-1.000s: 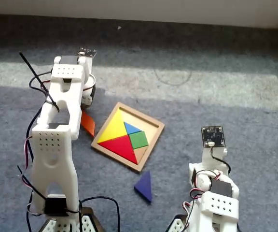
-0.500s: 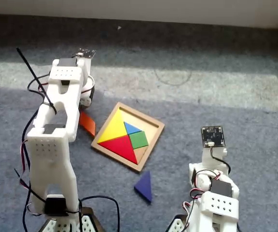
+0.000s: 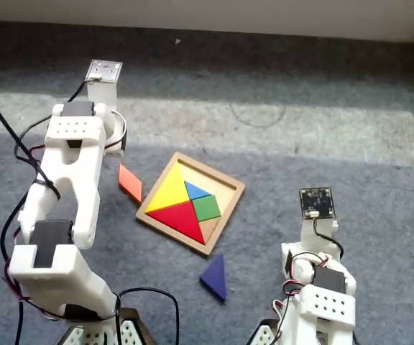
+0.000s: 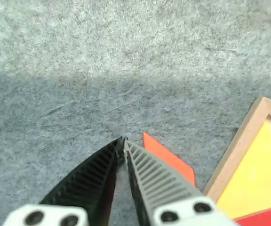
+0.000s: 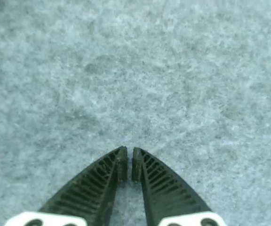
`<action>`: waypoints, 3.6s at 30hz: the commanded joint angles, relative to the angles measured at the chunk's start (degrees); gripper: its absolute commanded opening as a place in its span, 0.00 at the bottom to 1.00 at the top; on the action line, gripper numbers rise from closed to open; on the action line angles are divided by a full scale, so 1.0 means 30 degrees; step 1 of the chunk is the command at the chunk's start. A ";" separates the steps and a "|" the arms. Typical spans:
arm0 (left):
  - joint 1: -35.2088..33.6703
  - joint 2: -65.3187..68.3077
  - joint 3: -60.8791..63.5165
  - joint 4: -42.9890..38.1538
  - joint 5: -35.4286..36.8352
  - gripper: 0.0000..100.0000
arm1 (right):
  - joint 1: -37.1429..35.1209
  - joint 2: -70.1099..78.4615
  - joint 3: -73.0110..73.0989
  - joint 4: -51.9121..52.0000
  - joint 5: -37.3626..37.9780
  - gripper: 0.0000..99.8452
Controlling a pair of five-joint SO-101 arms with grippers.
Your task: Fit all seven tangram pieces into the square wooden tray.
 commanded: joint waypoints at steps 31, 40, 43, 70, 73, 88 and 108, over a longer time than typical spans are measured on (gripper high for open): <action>0.1538 -0.1128 0.5172 -0.0908 0.4542 0.28 | 0.0249 -0.0161 -0.0044 -0.0249 0.0205 0.03; 0.1187 0.3443 0.0103 0.1700 0.5773 0.27 | 0.0249 -0.0161 -0.0044 -0.0220 0.0205 0.03; 0.1128 0.5231 -0.2066 0.3546 0.5773 0.27 | 0.0249 -0.0161 -0.0044 -0.0220 0.0205 0.03; 0.1128 0.3004 -0.3883 0.4835 0.1319 0.00 | 0.0249 -0.0161 -0.0044 -0.0220 0.0205 0.03; 0.2095 0.1714 -0.3853 0.4777 -0.1172 0.00 | 0.0249 -0.0161 -0.0044 -0.0220 0.0205 0.03; 0.6667 0.1158 -0.4088 0.4718 -1.3861 0.01 | 0.0249 -0.0161 -0.0044 -0.0220 0.0176 0.03; 0.9392 0.2388 -0.4088 0.3429 -2.2681 0.01 | 0.0249 -0.0161 -0.0044 -0.0278 0.0117 0.03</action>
